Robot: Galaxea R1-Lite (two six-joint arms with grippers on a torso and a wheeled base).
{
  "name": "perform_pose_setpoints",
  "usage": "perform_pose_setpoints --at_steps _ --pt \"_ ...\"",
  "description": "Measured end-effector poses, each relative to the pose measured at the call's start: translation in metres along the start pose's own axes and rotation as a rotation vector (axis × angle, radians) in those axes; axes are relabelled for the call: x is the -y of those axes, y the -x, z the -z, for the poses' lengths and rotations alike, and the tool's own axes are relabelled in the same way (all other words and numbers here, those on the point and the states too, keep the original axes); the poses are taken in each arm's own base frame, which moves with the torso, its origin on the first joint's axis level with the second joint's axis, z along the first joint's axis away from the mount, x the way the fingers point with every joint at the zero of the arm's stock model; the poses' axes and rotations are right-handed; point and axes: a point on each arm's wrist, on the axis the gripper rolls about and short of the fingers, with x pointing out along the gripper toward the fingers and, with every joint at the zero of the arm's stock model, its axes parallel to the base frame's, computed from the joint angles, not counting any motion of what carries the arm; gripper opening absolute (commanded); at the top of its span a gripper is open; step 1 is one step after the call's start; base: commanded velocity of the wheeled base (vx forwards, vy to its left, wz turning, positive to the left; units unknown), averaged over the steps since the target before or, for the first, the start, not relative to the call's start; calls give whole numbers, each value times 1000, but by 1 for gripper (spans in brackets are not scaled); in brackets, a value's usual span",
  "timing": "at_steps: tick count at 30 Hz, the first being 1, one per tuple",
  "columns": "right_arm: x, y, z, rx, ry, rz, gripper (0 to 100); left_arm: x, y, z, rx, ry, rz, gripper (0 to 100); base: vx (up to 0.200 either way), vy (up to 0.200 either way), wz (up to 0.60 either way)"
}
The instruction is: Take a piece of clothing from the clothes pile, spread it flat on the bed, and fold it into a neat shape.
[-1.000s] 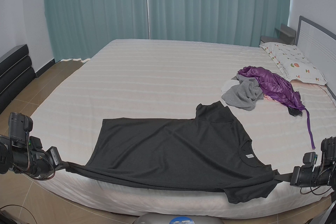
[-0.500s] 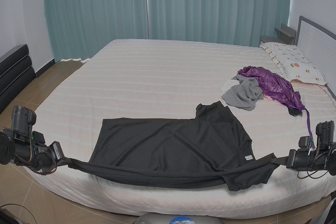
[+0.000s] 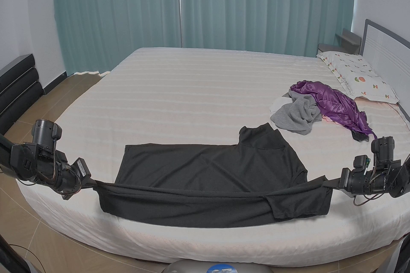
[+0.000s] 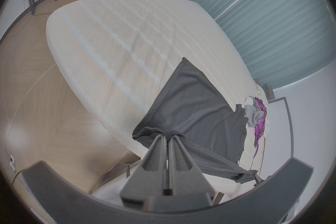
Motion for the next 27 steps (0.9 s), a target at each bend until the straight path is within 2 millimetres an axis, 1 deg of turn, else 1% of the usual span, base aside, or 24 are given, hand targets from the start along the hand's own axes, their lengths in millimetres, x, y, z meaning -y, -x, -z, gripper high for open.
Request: perform_pose_setpoints --at_steps 5,10,15,21,24,27 --pt "-1 -7 1 -20 12 2 0 -4 -8 1 -21 12 -16 0 0 0 0" --pt "4 -6 17 -70 23 19 0 -12 -13 9 -58 18 -43 0 0 0 0" --pt "9 6 31 -87 48 42 0 -19 -12 20 -90 22 -63 0 0 0 0" --pt "6 24 42 -65 53 45 0 -23 0 30 -87 15 -58 0 0 0 0" --pt "4 30 45 -55 56 42 0 -23 6 34 -79 11 -51 0 0 0 0" --pt "3 32 44 -48 59 38 0 -21 9 32 -66 6 -39 0 0 0 0"
